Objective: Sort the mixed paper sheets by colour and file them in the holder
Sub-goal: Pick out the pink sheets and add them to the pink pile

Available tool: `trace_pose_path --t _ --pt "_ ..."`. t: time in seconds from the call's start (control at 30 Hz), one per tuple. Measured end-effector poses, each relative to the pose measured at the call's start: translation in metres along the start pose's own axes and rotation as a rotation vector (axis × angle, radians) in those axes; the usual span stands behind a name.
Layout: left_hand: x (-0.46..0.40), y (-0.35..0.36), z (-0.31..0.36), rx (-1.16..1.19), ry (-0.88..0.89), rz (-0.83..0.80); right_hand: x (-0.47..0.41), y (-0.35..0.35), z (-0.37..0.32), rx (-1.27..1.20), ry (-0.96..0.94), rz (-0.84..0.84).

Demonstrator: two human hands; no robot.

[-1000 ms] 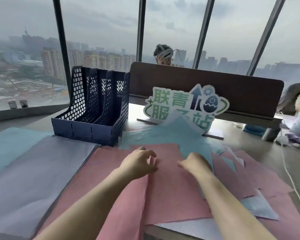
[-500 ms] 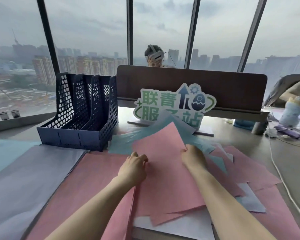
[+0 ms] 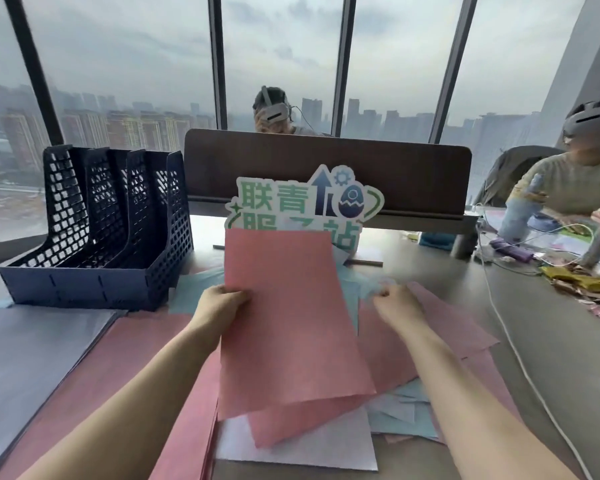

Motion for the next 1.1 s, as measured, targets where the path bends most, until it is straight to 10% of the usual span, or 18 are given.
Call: trace_pose_path --t 0.2,0.6,0.9,1.1 --pt "0.006 -0.023 -0.034 -0.027 -0.106 0.062 0.001 0.037 0.033 0.500 0.241 -0.332" --pt "0.008 -0.030 -0.050 0.084 -0.199 0.035 -0.012 0.023 0.040 0.427 0.328 -0.306" --pt "0.011 -0.033 -0.051 0.157 -0.191 0.050 0.027 -0.096 0.008 -0.126 0.038 0.567" --pt "0.010 -0.034 -0.052 0.142 -0.197 0.056 0.051 -0.106 -0.002 -0.570 0.011 0.791"
Point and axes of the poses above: each hand's wrist, its own x-axis away from the middle knuckle, its own y-axis out of the palm, z = x × y, the point moved 10 cm from there along -x, towards the middle knuckle, and after that the axes turned 11 degrees about -z, right-handed, at the moved point
